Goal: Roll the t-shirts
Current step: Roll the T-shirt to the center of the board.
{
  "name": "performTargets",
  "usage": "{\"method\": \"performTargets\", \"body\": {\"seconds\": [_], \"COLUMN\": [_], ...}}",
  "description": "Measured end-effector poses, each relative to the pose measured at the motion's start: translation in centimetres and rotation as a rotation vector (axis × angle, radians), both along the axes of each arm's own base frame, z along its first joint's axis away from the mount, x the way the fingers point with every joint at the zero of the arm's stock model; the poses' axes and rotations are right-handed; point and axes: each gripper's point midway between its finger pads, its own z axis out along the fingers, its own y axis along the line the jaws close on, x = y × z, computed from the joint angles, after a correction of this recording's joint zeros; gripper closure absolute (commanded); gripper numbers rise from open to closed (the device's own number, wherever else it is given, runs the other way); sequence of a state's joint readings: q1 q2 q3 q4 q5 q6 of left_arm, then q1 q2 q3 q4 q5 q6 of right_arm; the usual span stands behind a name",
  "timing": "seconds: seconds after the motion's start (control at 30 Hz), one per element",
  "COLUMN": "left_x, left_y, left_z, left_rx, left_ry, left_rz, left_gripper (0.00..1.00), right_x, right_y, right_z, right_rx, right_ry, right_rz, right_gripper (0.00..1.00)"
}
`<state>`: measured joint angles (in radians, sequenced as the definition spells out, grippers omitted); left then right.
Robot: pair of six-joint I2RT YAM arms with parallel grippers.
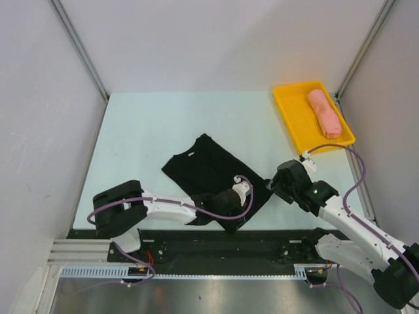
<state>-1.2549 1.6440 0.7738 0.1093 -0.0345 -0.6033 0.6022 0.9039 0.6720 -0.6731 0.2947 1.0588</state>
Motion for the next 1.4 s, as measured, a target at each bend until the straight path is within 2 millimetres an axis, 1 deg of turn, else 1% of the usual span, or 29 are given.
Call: {"method": "performTargets", "body": {"seconds": [0.03, 0.13, 0.27, 0.37, 0.57, 0.63, 0.67, 0.73, 0.77, 0.83, 0.87, 0.93, 0.97, 1.03, 1.07, 1.1, 1.17, 1.4], "left_x": [-0.1, -0.1, 0.2, 0.2, 0.5, 0.6, 0.6, 0.7, 0.8, 0.8, 0.9, 0.8, 0.8, 0.7, 0.8, 0.8, 1.1, 3.4], "left_y": [0.0, 0.1, 0.5, 0.8, 1.5, 1.8, 1.9, 2.0, 2.1, 2.2, 2.3, 2.6, 2.8, 3.0, 3.1, 3.2, 3.5, 4.3], "left_z": [0.0, 0.0, 0.0, 0.1, 0.2, 0.2, 0.2, 0.2, 0.2, 0.2, 0.2, 0.3, 0.3, 0.4, 0.5, 0.7, 1.2, 4.9], "left_rx": [-0.022, -0.081, -0.161, -0.194, -0.223, -0.23, -0.233, -0.237, -0.237, -0.235, -0.231, -0.222, -0.214, -0.201, -0.193, -0.185, -0.168, -0.14], "left_ry": [0.027, 0.099, 0.196, 0.248, 0.321, 0.343, 0.349, 0.361, 0.364, 0.367, 0.368, 0.365, 0.365, 0.361, 0.356, 0.348, 0.319, 0.174], "left_rz": [0.003, 0.017, 0.05, 0.066, 0.084, 0.089, 0.09, 0.094, 0.094, 0.096, 0.098, 0.097, 0.097, 0.095, 0.094, 0.092, 0.09, 0.135], "left_gripper": [1.0, 1.0, 1.0, 0.98, 0.96, 0.92, 0.87, 0.81, 0.77, 0.71, 0.65, 0.58, 0.51, 0.45, 0.29, 0.01, 0.0, 0.0], "right_x": [-0.6, -1.9, -3.1, -3.3, -2.4, -2.0, -1.9, -1.8, -1.6, -1.3, -1.1, -0.7, -0.5, -0.3, -0.1, 0.0, 0.3, 1.1], "right_y": [-0.3, -0.4, 1.1, 2.2, 3.6, 4.1, 4.2, 4.5, 4.7, 5.0, 5.2, 5.6, 5.8, 5.9, 6.0, 6.1, 6.3, 6.6], "right_z": [-0.5, -1.7, -2.6, -3.3, -4.9, -5.5, -5.7, -6.1, -6.2, -6.0, -5.8, -5.6, -5.5, -5.5, -5.5, -5.5, -5.6, -6.0], "right_rx": [-0.002, -0.01, -0.013, -0.019, -0.031, -0.033, -0.036, -0.043, -0.044, -0.042, -0.04, -0.037, -0.036, -0.035, -0.034, -0.034, -0.033, -0.027], "right_ry": [0.005, 0.024, 0.043, 0.062, 0.087, 0.095, 0.1, 0.113, 0.116, 0.115, 0.113, 0.111, 0.111, 0.115, 0.117, 0.121, 0.13, 0.162], "right_rz": [0.003, 0.023, 0.087, 0.116, 0.128, 0.13, 0.131, 0.133, 0.133, 0.135, 0.135, 0.135, 0.135, 0.133, 0.132, 0.131, 0.128, 0.118], "right_gripper": [0.56, 0.63, 0.64, 0.64, 0.65, 0.64, 0.64, 0.64, 0.64, 0.64, 0.64, 0.64, 0.64, 0.64, 0.64, 0.64, 0.65, 0.65]}}
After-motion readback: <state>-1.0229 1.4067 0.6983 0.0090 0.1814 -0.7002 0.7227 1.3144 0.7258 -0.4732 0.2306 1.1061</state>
